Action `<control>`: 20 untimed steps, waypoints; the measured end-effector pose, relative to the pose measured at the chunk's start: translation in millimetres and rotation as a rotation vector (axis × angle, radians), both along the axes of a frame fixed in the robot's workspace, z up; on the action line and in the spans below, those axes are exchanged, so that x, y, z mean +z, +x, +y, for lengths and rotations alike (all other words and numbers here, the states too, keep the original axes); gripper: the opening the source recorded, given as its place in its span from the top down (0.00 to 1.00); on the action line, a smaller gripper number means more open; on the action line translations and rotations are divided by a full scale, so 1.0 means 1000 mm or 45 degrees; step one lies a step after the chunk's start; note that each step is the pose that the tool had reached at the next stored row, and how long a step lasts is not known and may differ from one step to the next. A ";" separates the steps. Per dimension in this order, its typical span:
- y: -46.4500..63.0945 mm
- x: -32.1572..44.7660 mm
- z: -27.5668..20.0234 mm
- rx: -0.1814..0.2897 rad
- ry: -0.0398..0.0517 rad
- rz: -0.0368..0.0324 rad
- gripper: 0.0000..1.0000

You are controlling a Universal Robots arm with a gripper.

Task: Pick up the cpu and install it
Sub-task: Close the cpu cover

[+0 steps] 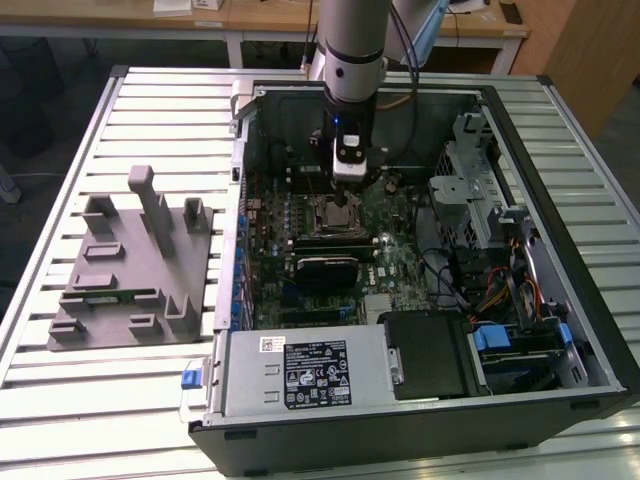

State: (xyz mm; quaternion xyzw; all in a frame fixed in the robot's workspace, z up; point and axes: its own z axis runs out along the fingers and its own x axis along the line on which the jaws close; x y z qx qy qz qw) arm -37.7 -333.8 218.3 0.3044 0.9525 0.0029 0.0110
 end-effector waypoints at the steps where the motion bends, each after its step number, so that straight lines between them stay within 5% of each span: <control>1: 0.000 -0.0001 0.0000 0.023 0.000 0.0001 0.89; 20: 0.000 -0.0032 0.0000 0.463 0.000 0.0000 0.89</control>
